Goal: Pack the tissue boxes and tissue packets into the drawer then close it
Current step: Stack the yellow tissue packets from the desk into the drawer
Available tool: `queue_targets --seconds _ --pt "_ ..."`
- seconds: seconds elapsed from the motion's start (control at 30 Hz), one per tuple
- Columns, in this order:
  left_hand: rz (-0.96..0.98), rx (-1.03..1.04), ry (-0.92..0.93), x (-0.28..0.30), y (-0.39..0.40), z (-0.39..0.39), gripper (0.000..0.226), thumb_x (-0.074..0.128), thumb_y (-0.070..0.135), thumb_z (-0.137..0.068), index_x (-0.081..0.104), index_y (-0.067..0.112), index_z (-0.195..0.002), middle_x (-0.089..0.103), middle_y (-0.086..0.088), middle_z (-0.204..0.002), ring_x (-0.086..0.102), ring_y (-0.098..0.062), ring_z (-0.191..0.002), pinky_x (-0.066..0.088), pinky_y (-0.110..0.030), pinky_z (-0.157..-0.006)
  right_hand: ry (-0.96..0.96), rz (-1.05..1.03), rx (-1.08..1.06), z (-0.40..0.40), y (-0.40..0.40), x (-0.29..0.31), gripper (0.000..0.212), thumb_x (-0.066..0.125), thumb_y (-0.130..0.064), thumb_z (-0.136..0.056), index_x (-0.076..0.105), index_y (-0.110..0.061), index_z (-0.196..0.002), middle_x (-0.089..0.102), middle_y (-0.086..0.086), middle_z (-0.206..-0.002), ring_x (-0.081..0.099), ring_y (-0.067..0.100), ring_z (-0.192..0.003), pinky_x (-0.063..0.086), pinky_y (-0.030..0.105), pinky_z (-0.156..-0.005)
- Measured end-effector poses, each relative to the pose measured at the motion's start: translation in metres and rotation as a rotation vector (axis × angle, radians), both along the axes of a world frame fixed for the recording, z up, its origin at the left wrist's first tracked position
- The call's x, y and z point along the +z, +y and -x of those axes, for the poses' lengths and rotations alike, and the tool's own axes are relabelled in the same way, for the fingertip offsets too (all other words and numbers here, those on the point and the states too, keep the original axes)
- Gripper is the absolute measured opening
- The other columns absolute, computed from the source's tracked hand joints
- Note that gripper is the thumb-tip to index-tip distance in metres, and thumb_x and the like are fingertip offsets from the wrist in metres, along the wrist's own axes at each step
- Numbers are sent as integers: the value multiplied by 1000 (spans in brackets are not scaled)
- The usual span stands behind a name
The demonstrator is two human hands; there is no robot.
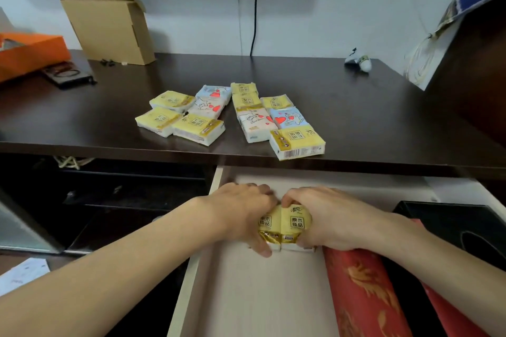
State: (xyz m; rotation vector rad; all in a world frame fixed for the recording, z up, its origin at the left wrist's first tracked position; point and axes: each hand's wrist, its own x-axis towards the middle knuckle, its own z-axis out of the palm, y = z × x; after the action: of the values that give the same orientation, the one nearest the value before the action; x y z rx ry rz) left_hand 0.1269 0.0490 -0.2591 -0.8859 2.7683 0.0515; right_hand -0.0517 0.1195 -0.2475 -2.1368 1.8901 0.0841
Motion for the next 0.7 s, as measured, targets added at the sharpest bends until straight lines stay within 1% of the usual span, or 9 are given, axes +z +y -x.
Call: queue_targets --seconds 0.1,0.17,0.23,0.33,0.4,0.5,0.6,0.67,0.7 --pt "-3 5 25 -1 -2 0 80 75 69 -65 53 25 -127 53 5 -117 55 -20 -108 32 -32 -71 -34 7 -10 2 0 -2 67 82 -35 -68 54 -43 -129 61 -14 -117 58 15 -103 47 33 -77" --pt "3 7 38 -2 -1 -1 80 75 69 -65 53 25 -127 50 6 -113 55 -20 -106 32 -32 -71 -38 3 -18 3 0 -2 67 82 -35 -67 54 -43 -128 59 -14 -113 56 14 -99 44 32 -73" --pt "3 9 52 -3 -1 -2 80 75 70 -64 53 25 -127 43 9 -104 55 -19 -105 32 -32 -70 -40 0 -19 3 0 -2 67 82 -35 -67 54 -43 -128 57 -16 -110 54 12 -97 42 32 -72" --pt "-21 17 80 -3 0 -5 82 75 72 -62 51 27 -127 36 12 -100 52 -16 -102 33 -31 -71 -67 6 -34 3 3 1 67 81 -35 -67 55 -43 -127 55 -18 -111 54 11 -101 48 33 -78" --pt "-36 19 97 -1 3 -6 86 73 75 -59 49 27 -126 39 13 -101 51 -15 -101 36 -32 -71 -95 14 -44 3 6 5 64 81 -37 -67 56 -43 -126 56 -18 -112 55 10 -103 52 37 -85" --pt "-58 29 112 6 8 -9 89 71 77 -61 49 27 -130 51 11 -110 53 -15 -104 47 -34 -77 -146 65 -39 4 13 12 47 79 -44 -73 60 -43 -116 56 -18 -108 55 6 -99 52 36 -84" --pt "-25 26 111 22 13 -15 75 68 70 -72 52 25 -129 55 6 -114 55 -18 -107 52 -40 -84 -158 154 -24 8 25 21 31 71 -52 -84 63 -42 -112 58 -23 -109 54 1 -104 51 35 -88" --pt "1 7 147 37 17 -21 64 62 66 -81 54 27 -131 54 7 -117 54 -16 -109 51 -41 -86 -168 252 -29 11 34 32 28 65 -57 -87 66 -43 -111 63 -26 -108 58 -2 -105 53 35 -89" --pt "1 9 181 45 19 -25 59 59 66 -84 56 29 -131 54 10 -118 54 -13 -109 51 -39 -87 -203 322 -33 12 38 39 28 62 -60 -86 68 -44 -107 67 -28 -104 62 -4 -101 55 34 -86"
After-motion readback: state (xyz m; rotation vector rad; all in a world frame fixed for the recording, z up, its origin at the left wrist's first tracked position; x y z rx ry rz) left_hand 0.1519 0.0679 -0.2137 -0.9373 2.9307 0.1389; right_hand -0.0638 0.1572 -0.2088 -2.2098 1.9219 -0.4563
